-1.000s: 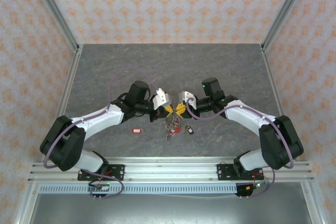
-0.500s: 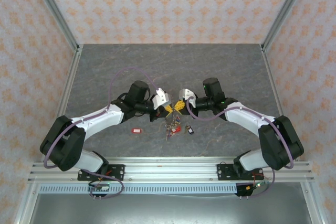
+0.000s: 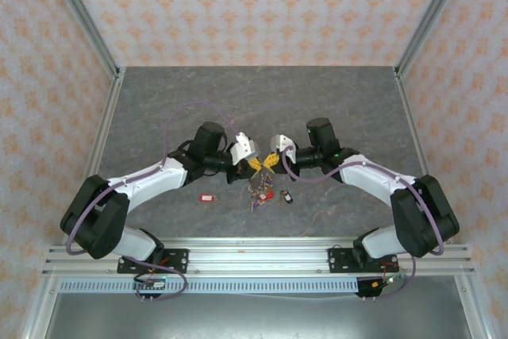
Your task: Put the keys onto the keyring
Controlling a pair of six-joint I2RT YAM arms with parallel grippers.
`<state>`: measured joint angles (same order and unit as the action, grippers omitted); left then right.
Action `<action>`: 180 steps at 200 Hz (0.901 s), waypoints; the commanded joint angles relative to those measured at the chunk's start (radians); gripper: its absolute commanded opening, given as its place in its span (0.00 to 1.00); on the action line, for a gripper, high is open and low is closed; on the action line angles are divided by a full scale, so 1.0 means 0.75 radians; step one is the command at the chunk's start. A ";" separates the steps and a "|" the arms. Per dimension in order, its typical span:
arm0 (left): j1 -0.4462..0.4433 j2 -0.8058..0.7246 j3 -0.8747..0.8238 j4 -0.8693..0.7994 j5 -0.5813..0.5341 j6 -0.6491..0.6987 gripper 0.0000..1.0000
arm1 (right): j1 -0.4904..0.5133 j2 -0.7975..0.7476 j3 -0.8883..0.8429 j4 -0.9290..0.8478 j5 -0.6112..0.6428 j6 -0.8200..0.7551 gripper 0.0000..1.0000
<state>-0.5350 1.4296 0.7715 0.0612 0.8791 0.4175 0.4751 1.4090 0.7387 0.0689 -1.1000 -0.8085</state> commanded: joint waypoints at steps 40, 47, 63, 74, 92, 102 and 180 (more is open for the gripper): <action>0.000 0.033 0.048 -0.020 0.041 0.036 0.08 | 0.008 -0.003 0.006 0.086 -0.069 0.039 0.00; 0.000 0.035 0.049 -0.018 0.046 0.035 0.05 | 0.008 -0.002 0.003 0.089 -0.070 0.041 0.00; 0.000 0.033 0.048 -0.009 0.049 0.029 0.00 | 0.007 -0.008 -0.001 0.083 -0.063 0.042 0.00; 0.000 0.028 0.042 0.005 0.041 0.027 0.00 | 0.009 -0.013 -0.004 0.061 -0.042 0.030 0.00; 0.000 0.015 0.042 0.011 0.025 0.017 0.00 | 0.008 -0.044 -0.014 0.017 0.020 0.021 0.15; 0.001 0.005 0.036 0.031 0.012 0.001 0.00 | 0.008 -0.077 -0.034 0.014 0.056 0.024 0.21; 0.002 -0.136 -0.060 0.112 -0.121 -0.097 0.00 | 0.003 -0.463 -0.164 -0.058 1.151 1.302 0.33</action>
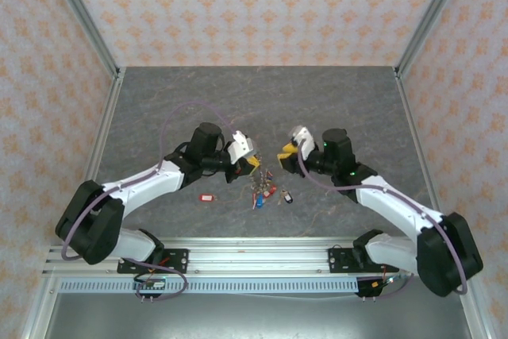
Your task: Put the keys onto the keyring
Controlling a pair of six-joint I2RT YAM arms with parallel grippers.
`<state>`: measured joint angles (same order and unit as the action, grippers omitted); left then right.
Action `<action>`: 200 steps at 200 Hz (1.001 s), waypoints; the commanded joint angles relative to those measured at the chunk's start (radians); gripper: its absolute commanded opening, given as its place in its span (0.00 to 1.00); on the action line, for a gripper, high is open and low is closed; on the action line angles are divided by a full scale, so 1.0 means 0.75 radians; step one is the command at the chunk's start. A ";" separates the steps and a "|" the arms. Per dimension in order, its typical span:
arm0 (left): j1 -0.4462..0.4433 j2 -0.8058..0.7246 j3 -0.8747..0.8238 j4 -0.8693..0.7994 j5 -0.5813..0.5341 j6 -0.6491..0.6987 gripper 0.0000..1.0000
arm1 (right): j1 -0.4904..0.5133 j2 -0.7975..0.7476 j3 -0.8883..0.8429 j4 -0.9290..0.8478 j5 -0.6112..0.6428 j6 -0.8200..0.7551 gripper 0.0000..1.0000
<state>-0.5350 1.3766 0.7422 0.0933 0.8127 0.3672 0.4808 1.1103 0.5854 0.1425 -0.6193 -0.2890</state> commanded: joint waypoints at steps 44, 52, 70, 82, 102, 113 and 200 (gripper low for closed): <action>0.002 -0.139 -0.071 0.033 -0.080 -0.026 0.00 | -0.005 0.016 0.077 -0.560 0.501 0.967 0.35; 0.004 -0.152 -0.078 0.018 -0.088 -0.019 0.00 | -0.003 0.047 0.088 -0.599 0.454 1.002 0.35; 0.006 -0.162 -0.092 0.015 -0.096 -0.012 0.00 | 0.009 0.129 0.091 -0.592 0.319 1.040 0.34; 0.005 -0.165 -0.093 0.016 -0.098 -0.013 0.00 | 0.033 0.197 0.121 -0.634 0.304 1.035 0.34; 0.006 -0.149 -0.081 0.015 -0.081 -0.016 0.00 | 0.085 0.307 0.191 -0.709 0.321 0.988 0.37; 0.006 -0.137 -0.070 0.004 -0.074 -0.016 0.00 | 0.114 0.363 0.223 -0.733 0.334 0.974 0.37; 0.005 -0.138 -0.053 -0.034 -0.077 -0.001 0.00 | 0.213 0.510 0.286 -0.772 0.317 0.932 0.33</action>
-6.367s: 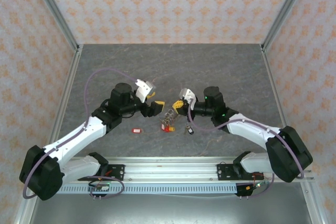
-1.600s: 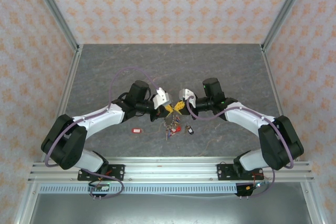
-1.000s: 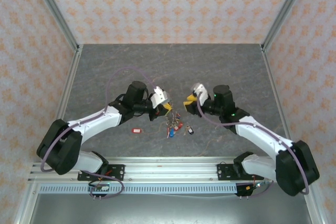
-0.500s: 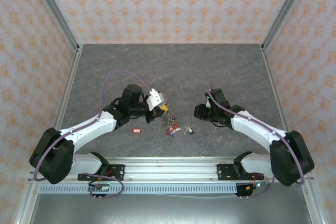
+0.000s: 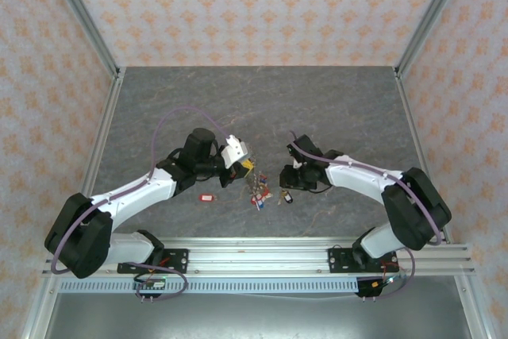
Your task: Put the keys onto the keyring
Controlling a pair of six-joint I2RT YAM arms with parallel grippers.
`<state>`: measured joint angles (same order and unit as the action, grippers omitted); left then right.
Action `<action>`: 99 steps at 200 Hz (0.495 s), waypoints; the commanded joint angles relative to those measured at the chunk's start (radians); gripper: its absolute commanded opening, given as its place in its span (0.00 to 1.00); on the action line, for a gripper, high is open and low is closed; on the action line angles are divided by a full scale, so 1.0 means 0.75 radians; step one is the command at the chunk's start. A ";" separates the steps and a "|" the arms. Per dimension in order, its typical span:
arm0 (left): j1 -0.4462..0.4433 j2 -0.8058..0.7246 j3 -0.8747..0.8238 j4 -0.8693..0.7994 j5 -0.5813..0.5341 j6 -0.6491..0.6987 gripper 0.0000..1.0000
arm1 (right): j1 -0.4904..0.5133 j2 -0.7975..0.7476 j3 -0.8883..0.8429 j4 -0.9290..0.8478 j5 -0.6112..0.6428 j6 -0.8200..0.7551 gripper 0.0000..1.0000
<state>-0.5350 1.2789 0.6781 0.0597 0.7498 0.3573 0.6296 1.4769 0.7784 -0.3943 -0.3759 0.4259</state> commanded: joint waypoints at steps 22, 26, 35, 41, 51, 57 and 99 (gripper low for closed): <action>0.006 -0.006 0.034 0.013 0.011 0.013 0.00 | 0.017 0.046 0.039 -0.065 -0.046 -0.028 0.33; 0.006 -0.004 0.035 0.013 0.014 0.013 0.00 | 0.017 0.049 0.040 -0.062 -0.052 -0.030 0.33; 0.005 -0.004 0.036 0.014 0.018 0.014 0.00 | 0.022 0.054 0.043 -0.059 -0.067 -0.031 0.33; 0.006 -0.003 0.035 0.012 0.019 0.012 0.00 | 0.023 0.058 0.046 -0.055 -0.074 -0.034 0.33; 0.006 -0.004 0.035 0.011 0.019 0.011 0.00 | 0.026 0.065 0.048 -0.054 -0.082 -0.037 0.33; 0.006 -0.005 0.037 0.008 0.019 0.013 0.00 | 0.026 0.068 0.052 -0.053 -0.089 -0.037 0.33; 0.006 -0.008 0.043 -0.004 0.021 0.016 0.00 | 0.029 0.095 0.058 -0.057 -0.037 -0.042 0.26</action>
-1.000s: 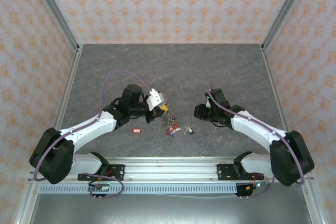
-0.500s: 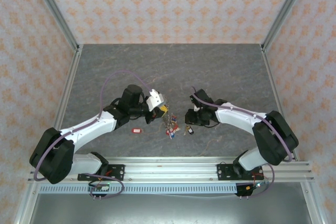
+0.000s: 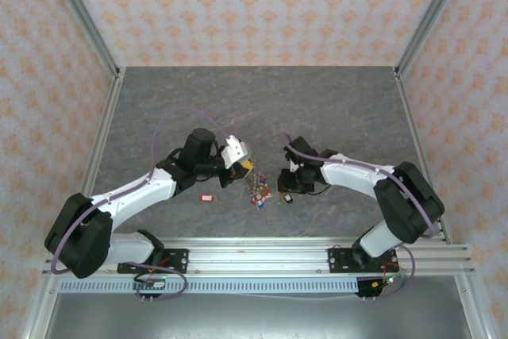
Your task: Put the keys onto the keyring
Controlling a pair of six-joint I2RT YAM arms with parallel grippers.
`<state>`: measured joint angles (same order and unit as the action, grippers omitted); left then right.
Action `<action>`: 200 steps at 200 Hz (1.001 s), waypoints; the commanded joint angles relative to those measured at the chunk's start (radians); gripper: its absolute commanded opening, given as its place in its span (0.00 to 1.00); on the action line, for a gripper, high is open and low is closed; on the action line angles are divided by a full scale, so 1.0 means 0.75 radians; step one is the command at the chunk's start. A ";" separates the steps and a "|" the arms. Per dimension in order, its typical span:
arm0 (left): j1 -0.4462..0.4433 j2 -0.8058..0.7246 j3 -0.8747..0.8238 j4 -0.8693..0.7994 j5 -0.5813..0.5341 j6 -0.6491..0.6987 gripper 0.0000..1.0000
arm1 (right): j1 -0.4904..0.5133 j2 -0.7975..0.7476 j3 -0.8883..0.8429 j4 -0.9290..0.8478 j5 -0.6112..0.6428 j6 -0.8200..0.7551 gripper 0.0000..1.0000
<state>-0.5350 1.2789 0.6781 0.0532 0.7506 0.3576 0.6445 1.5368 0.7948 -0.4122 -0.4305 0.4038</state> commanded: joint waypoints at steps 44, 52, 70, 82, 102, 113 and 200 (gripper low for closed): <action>0.006 -0.005 0.046 -0.005 0.027 0.017 0.00 | 0.008 0.023 0.043 -0.046 0.093 -0.022 0.20; 0.006 -0.003 0.046 -0.004 0.026 0.016 0.00 | 0.008 0.029 0.044 -0.046 0.091 -0.025 0.19; 0.005 0.001 0.049 -0.008 0.028 0.016 0.00 | 0.008 0.037 0.041 -0.035 0.080 -0.021 0.18; 0.006 -0.002 0.051 -0.011 0.026 0.018 0.00 | 0.009 0.040 0.043 -0.026 0.068 -0.018 0.18; 0.006 0.002 0.054 -0.012 0.024 0.020 0.00 | 0.008 0.039 0.041 -0.018 0.059 -0.017 0.17; 0.006 0.005 0.061 -0.019 0.028 0.019 0.00 | 0.008 0.037 0.040 -0.015 0.057 -0.014 0.14; 0.006 0.019 0.073 -0.030 0.033 0.016 0.00 | 0.010 -0.059 -0.008 0.061 0.070 -0.018 0.02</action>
<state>-0.5350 1.2858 0.6910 0.0292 0.7513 0.3607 0.6456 1.5505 0.8013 -0.4030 -0.3962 0.3954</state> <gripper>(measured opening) 0.040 0.047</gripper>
